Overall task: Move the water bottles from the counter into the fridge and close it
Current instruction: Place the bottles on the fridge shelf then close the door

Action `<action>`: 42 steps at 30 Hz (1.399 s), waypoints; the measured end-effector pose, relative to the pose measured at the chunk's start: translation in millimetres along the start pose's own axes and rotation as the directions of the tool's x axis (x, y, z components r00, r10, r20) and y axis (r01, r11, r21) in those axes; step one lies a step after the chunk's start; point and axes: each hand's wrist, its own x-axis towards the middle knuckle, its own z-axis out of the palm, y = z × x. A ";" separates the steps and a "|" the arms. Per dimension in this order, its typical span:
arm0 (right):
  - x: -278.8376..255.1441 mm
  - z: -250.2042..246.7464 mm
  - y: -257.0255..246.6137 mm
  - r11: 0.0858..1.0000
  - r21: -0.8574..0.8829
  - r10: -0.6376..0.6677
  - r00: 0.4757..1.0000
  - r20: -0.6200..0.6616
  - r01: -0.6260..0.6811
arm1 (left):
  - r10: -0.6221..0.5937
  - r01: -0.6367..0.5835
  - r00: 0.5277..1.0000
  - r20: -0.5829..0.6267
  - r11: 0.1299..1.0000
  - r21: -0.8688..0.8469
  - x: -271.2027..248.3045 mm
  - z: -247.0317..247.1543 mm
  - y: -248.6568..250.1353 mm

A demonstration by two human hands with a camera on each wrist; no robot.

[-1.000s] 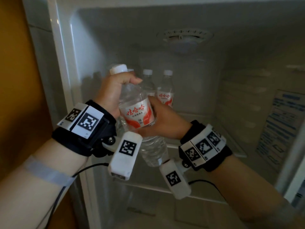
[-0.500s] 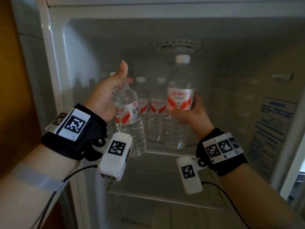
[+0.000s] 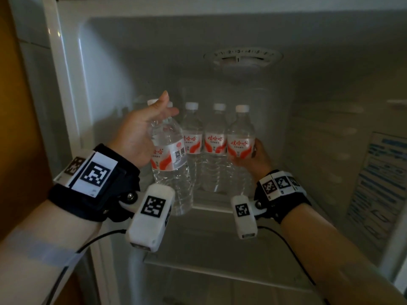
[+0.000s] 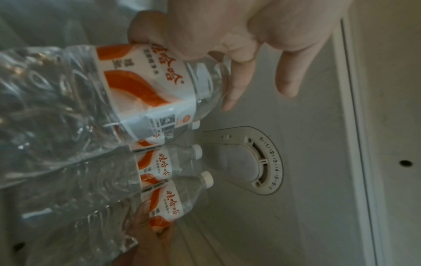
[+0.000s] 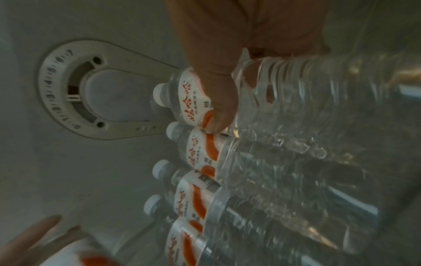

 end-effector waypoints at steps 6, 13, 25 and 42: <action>14.9 -0.1 10.2 0.998 0.060 0.024 1.000 -0.016 -0.023 | -0.005 0.004 1.000 0.019 0.999 0.033 1.3 -5.2 2.0; 7.1 -3.3 4.2 0.990 -0.082 0.099 0.983 -0.153 -0.113 | -0.012 0.013 0.999 0.039 1.000 -0.014 0.3 1.3 0.7; -61.7 16.7 -57.3 0.983 0.008 -0.180 0.943 0.280 0.185 | -0.012 0.034 0.958 0.287 0.997 -0.073 9.9 60.2 8.1; -14.8 -65.0 -8.6 0.986 0.159 0.067 0.990 -0.122 -0.047 | 0.367 -0.424 0.887 0.281 0.405 0.810 123.9 81.3 -28.4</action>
